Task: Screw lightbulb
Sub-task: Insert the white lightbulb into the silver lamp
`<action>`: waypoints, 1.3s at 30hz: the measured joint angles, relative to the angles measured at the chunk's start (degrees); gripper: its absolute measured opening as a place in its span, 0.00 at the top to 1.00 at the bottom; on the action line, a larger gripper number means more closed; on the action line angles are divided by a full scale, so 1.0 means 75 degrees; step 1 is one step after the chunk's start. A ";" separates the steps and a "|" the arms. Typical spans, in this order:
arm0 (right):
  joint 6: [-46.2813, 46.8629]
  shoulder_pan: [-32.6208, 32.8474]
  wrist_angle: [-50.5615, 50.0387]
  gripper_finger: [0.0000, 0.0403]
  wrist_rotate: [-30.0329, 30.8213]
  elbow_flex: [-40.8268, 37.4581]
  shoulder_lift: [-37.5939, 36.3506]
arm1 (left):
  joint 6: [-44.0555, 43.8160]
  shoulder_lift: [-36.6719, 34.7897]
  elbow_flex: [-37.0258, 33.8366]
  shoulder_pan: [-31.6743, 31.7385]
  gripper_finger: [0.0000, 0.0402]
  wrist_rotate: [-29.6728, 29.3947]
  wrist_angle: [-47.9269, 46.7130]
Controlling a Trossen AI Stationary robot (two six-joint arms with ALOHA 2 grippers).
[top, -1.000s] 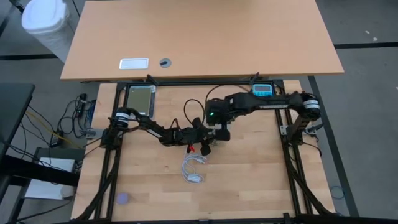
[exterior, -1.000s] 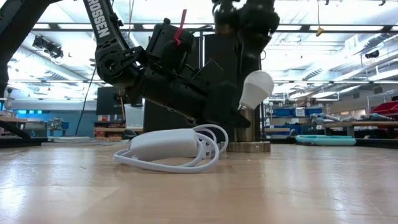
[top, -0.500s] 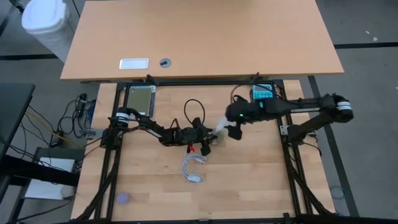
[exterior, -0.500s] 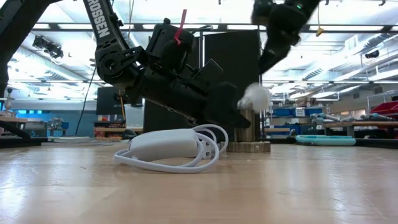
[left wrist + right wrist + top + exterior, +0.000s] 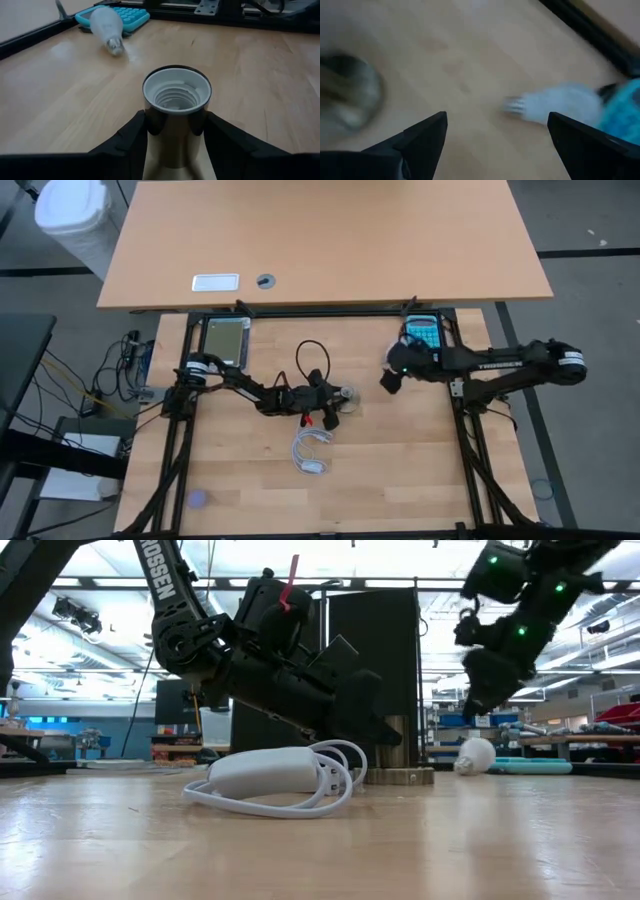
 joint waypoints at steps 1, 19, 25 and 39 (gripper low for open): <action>0.0260 -0.0050 0.0068 0.14 -0.0004 -0.0084 -0.0093 | -0.0067 0.0000 0.0000 0.0000 0.57 -0.0014 -0.0008; 0.0364 -0.3524 0.1083 0.14 -0.1679 0.0108 0.1167 | -0.0237 0.0002 0.0003 0.0055 0.51 -0.0453 -0.0131; 0.0145 -0.3297 0.1307 0.14 -0.1790 0.0796 0.2379 | -0.0355 0.0000 0.0003 0.0055 0.51 -0.0453 -0.0143; -0.0223 -0.3206 0.1765 0.14 -0.1649 0.1521 0.4012 | -0.0394 0.0001 0.0000 0.0058 0.51 -0.0356 -0.0156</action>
